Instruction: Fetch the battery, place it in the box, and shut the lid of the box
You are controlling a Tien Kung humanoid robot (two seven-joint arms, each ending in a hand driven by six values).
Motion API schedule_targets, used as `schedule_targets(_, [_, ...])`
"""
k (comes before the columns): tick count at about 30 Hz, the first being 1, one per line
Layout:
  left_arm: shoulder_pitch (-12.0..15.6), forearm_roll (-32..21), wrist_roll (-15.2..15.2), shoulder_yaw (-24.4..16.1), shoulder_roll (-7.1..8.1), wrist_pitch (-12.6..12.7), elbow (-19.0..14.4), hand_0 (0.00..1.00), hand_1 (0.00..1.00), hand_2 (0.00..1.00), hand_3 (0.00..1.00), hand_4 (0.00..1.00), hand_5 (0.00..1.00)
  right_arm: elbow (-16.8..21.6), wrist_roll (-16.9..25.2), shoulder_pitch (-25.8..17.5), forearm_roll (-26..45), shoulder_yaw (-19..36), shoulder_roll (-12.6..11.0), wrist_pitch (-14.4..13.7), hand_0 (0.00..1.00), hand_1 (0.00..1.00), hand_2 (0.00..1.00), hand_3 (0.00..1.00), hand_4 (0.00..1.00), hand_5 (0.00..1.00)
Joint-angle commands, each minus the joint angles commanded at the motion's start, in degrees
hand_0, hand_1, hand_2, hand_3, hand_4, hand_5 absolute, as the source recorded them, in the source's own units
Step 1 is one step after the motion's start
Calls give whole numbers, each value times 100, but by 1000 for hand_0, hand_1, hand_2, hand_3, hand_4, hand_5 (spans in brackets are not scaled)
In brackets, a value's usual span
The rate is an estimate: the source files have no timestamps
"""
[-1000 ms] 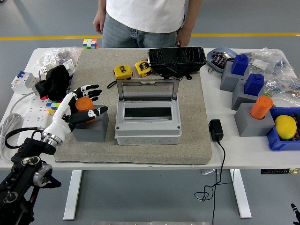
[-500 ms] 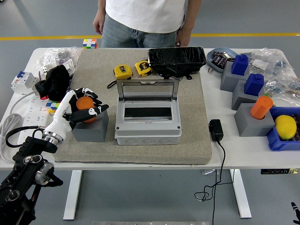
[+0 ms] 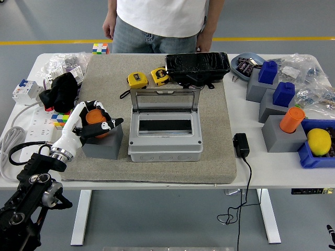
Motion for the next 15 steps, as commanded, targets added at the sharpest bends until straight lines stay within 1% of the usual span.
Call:
schedule_targets(4, [-15, 70, 2, 19, -4, 158, -9, 175, 209, 219, 205, 998, 2, 0, 6, 3, -5, 7, 3, -1, 790, 747, 746, 795, 998, 998])
schedule_targets(5, [-20, 81, 0, 23, -5, 199, -9, 124, 150, 181, 172, 998, 2, 0, 5, 3, -12, 11, 4, 0, 789, 748, 746, 795, 998, 998])
schedule_targets(10, [-20, 210, 9, 53, -3, 380, -16, 124, 150, 181, 172, 998, 2, 0, 1, -3, -28, 29, 3, -1, 789, 748, 746, 795, 998, 998])
schedule_targets(11, [-18, 211, 7, 62, -4, 404, -18, 76, 88, 135, 130, 998, 2, 0, 0, -5, -27, 27, 2, -1, 788, 749, 746, 794, 998, 998])
schedule_targets(15, [-11, 244, -5, 98, -6, 493, -34, 76, 88, 135, 130, 998, 2, 0, -5, -10, -31, 25, -6, -2, 788, 749, 746, 794, 998, 998])
